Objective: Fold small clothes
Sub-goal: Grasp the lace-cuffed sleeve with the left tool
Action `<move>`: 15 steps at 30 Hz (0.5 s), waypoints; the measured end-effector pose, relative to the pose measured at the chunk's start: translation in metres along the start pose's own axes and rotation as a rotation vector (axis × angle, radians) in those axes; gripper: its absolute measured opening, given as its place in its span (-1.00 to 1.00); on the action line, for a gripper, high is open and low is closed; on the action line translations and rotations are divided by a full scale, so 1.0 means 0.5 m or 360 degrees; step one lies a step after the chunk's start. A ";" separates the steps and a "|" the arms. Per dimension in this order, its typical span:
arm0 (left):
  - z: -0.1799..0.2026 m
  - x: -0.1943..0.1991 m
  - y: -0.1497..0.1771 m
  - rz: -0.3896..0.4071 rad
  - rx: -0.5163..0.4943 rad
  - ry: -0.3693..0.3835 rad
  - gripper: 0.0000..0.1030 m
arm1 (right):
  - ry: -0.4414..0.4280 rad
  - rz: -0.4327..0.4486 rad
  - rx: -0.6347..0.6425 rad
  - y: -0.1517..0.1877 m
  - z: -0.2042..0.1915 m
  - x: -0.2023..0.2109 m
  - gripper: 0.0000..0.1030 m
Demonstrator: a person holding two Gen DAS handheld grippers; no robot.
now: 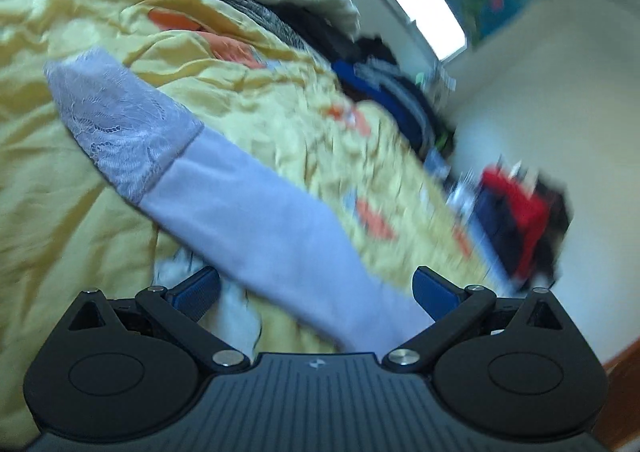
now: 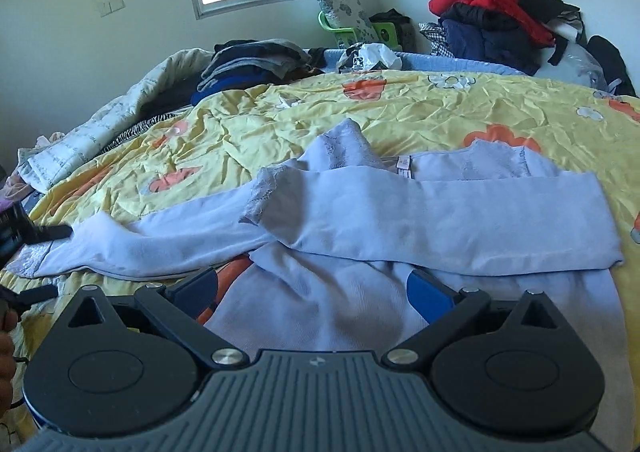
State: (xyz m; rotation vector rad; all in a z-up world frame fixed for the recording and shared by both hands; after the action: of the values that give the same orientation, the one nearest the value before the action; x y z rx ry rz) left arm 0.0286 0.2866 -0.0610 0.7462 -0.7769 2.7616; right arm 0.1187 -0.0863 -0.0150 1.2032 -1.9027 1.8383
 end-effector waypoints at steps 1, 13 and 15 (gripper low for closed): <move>-0.012 -0.003 -0.011 0.0036 0.0056 0.0045 1.00 | 0.0004 -0.0003 -0.0009 0.002 0.002 0.000 0.98; -0.050 -0.012 -0.066 0.0216 0.0332 -0.0079 0.15 | 0.0085 0.0008 0.0136 0.034 -0.008 0.045 0.98; -0.056 -0.012 -0.062 0.0225 0.0329 -0.0112 -0.15 | 0.0084 0.0006 0.0101 0.034 0.004 0.051 0.98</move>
State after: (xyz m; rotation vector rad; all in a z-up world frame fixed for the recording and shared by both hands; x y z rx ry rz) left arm 0.0311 0.3277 -0.0710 0.8612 -0.5823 2.9913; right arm 0.0916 -0.1002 -0.0106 1.1591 -1.8333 1.9265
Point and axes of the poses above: each gripper's, at about its wrist camera, not at the fingertips, and x roughly against the way its jaws point, z to its right, y to its underside, the point moved 1 cm from there along -x, roughly the way its jaws point, and after that the axes turned 8 degrees about -z, right-handed, at the moved point
